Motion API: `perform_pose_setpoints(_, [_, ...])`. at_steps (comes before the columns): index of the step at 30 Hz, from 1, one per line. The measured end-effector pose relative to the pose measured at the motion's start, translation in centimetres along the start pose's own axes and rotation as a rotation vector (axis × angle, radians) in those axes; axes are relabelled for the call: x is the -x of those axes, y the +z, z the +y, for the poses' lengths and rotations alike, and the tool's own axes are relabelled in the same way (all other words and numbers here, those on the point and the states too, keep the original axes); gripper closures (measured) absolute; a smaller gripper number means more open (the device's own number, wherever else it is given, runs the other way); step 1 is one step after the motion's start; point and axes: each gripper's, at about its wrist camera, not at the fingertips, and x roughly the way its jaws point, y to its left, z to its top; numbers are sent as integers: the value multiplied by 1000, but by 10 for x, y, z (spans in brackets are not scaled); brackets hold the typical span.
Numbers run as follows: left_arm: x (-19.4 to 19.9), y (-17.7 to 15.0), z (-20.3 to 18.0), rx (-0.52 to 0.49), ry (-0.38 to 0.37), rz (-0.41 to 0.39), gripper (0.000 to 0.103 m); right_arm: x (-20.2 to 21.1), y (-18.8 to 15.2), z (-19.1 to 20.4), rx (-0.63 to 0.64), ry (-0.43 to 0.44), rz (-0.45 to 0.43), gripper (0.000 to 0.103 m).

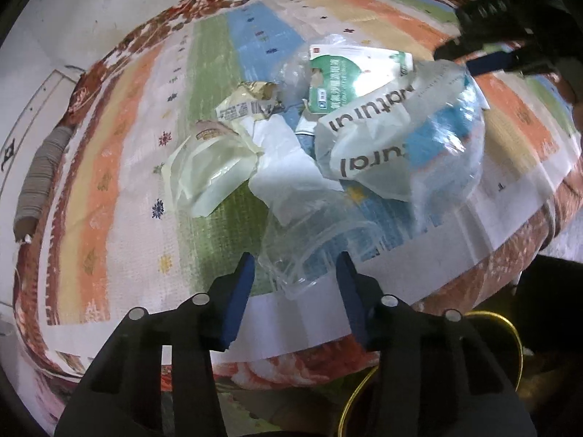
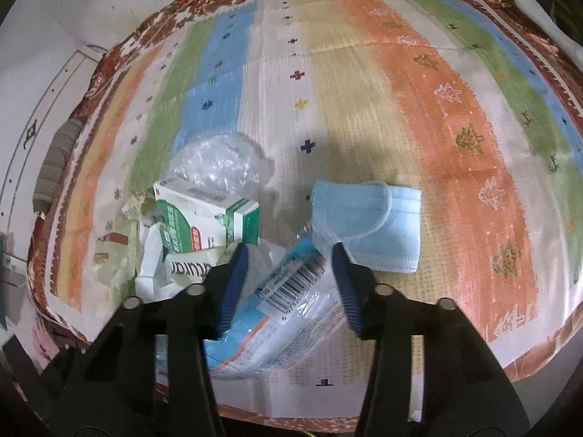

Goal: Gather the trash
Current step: 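Grasp the clear plastic cup with the left gripper while the right grasps the blue-white package, then carry both items over the bin and open both grippers to drop them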

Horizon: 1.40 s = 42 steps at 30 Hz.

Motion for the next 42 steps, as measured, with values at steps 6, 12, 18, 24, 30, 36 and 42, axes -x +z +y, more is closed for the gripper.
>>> perform_pose_setpoints(6, [0, 0, 0, -2, -33, -15, 94, 4, -5, 1, 33, -26, -2, 96])
perform_pose_setpoints(12, [2, -11, 1, 25, -54, 2, 99, 22, -9, 1, 64, -6, -21, 102])
perform_pose_setpoints(18, [14, -10, 18, 149, -106, 11, 99, 55, -16, 6, 100, 34, -52, 102])
perform_pose_setpoints(24, [33, -14, 25, 274, -188, 30, 99, 92, -32, 11, 143, 54, -101, 102])
perform_pose_setpoints(30, [55, -22, 29, 351, -221, 44, 99, 119, -62, 16, 192, 87, -146, 103])
perform_pose_setpoints(36, [75, -27, 39, 424, -259, 15, 99, 145, -87, 27, 243, 106, -214, 103])
perform_pose_setpoints(42, [88, -35, 41, 461, -291, 5, 99, 164, -111, 36, 282, 145, -244, 103])
